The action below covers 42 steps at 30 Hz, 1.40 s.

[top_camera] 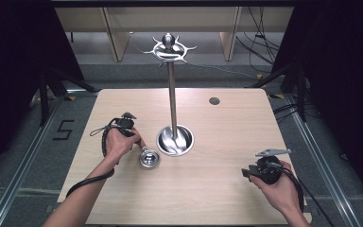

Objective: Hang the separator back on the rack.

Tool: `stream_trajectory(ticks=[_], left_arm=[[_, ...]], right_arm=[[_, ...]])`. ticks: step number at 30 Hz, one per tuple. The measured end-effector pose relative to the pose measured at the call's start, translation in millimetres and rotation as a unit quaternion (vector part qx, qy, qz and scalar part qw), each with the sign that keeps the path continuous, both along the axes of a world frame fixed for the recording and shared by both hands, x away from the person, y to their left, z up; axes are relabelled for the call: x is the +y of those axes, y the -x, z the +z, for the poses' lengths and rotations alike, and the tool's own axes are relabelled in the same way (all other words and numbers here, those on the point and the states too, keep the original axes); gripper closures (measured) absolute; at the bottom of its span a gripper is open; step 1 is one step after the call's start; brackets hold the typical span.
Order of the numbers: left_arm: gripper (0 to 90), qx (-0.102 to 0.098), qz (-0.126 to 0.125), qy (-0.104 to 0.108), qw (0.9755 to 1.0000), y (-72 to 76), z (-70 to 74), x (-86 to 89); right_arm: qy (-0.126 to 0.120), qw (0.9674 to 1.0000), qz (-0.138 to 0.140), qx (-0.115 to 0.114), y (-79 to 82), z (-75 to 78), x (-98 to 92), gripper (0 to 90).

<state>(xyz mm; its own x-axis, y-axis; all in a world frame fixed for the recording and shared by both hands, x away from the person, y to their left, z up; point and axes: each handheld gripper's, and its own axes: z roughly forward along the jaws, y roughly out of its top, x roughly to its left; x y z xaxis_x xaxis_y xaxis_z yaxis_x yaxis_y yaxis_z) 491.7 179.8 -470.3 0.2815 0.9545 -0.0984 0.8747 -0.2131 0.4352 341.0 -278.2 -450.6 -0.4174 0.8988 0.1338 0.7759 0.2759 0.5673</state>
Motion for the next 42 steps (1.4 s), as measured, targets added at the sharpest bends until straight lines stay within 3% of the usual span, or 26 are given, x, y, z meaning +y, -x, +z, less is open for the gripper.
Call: stream_trajectory(ticks=[2, 3, 4, 5, 6, 7, 8, 9, 10, 14, 15, 16, 18, 24, 28, 31, 34, 35, 36, 37, 40, 42], left_arm=[[55.9, -0.002, 0.001, 0.001, 1.0, -0.8, -1.6, -2.8], [54.4, 0.021, 0.021, 0.009, 0.9995, -2.7, 1.2, -5.5], [52.8, 0.021, 0.021, 0.009, 0.9995, -2.7, 1.2, -5.5], [52.8, 0.021, 0.027, 0.01, 0.9994, -3.5, 1.7, -6.5], [51.9, 0.023, 0.03, 0.003, 0.9993, -3.8, 2.3, -7.7], [51.0, 0.021, 0.033, 0.003, 0.9992, -4.0, 1.3, -9.2], [49.8, 0.029, 0.036, 0.004, 0.9989, -4.3, 1.7, -10.3], [47.8, 0.035, 0.043, 0.006, 0.9984, -4.3, 1.2, -11.8], [45.2, 0.041, 0.047, 0.005, 0.998, -4.4, 1.0, -12.9], [39.5, 0.056, 0.069, 0.006, 0.996, -7.5, -1.6, -14.2], [39.1, 0.055, 0.066, 0.006, 0.9962, -8.6, -2.4, -14.0], [39.1, 0.054, 0.06, 0.001, 0.9967, -8.5, -3.0, -14.0], [39.1, 0.061, 0.058, 0.0, 0.9965, -9.4, -4.2, -15.6], [47.4, 0.074, 0.037, -0.017, 0.9964, -9.9, -12.6, -20.7], [55.4, 0.068, 0.02, -0.044, 0.9966, -6.8, -9.9, -20.4], [61.0, 0.076, 0.008, -0.062, 0.9952, -6.1, -8.6, -14.6], [62.7, 0.075, 0.003, -0.07, 0.9947, -5.6, -8.4, -12.2], [64.0, 0.075, 0.025, -0.058, 0.9952, -3.8, -10.0, -14.0], [64.0, 0.072, 0.023, -0.057, 0.9955, -3.6, -10.5, -12.6], [65.7, 0.07, -0.006, -0.083, 0.9941, -5.6, -9.1, -6.8], [67.9, 0.066, -0.007, -0.091, 0.9937, -5.3, -9.7, -3.6], [68.2, 0.071, 0.011, -0.077, 0.9944, -4.0, -10.5, -4.4]], right_arm=[[-0.006, 0.9999, 0.005, -0.008, -1.4, 0.0, -1.3, 62.9], [-0.024, 0.9993, -0.005, -0.027, -2.0, -4.0, 0.7, 62.9], [-0.024, 0.9993, -0.005, -0.027, -2.0, -4.0, 0.7, 62.9], [-0.014, 0.9999, -0.005, -0.006, -0.5, -1.2, 0.8, 62.9], [-0.01, 0.9999, 0.0, -0.008, -0.7, -1.9, 0.6, 62.8], [-0.021, 0.9997, -0.006, -0.015, -0.3, -4.8, 2.6, 62.8], [-0.025, 0.9996, 0.015, -0.001, -1.0, -3.5, 0.5, 62.7], [-0.006, 1.0, 0.003, -0.003, 0.6, -1.9, 2.7, 62.6], [-0.001, 1.0, 0.005, -0.002, 0.9, -0.8, 3.0, 62.6], [-0.004, 1.0, 0.003, -0.002, 0.0, -2.4, 4.6, 62.2], [0.001, 1.0, 0.007, -0.001, -0.8, -3.0, 4.1, 62.1], [-0.014, 0.9998, 0.002, -0.014, -1.4, -6.8, 5.5, 61.9], [-0.001, 1.0, 0.006, 0.0, -1.3, -5.2, 4.5, 61.7], [0.002, 0.9999, 0.009, 0.006, -1.0, -5.1, 2.9, 61.7], [0.001, 1.0, 0.007, -0.001, -0.6, -5.2, 2.9, 61.7], [0.009, 0.9999, 0.008, 0.006, -0.9, -4.5, 3.1, 61.7], [0.001, 1.0, 0.007, -0.001, -0.8, -5.8, 3.9, 61.7], [0.0, 1.0, 0.006, -0.001, -0.9, -5.8, 4.0, 61.7], [0.0, 1.0, 0.006, -0.001, -1.0, -6.0, 3.9, 61.7], [0.001, 1.0, 0.006, 0.003, -1.1, -6.4, 3.7, 61.6], [0.001, 1.0, 0.006, 0.002, -0.9, -6.6, 3.7, 61.6], [0.002, 1.0, 0.007, -0.001, -0.9, -6.3, 3.5, 61.5]])
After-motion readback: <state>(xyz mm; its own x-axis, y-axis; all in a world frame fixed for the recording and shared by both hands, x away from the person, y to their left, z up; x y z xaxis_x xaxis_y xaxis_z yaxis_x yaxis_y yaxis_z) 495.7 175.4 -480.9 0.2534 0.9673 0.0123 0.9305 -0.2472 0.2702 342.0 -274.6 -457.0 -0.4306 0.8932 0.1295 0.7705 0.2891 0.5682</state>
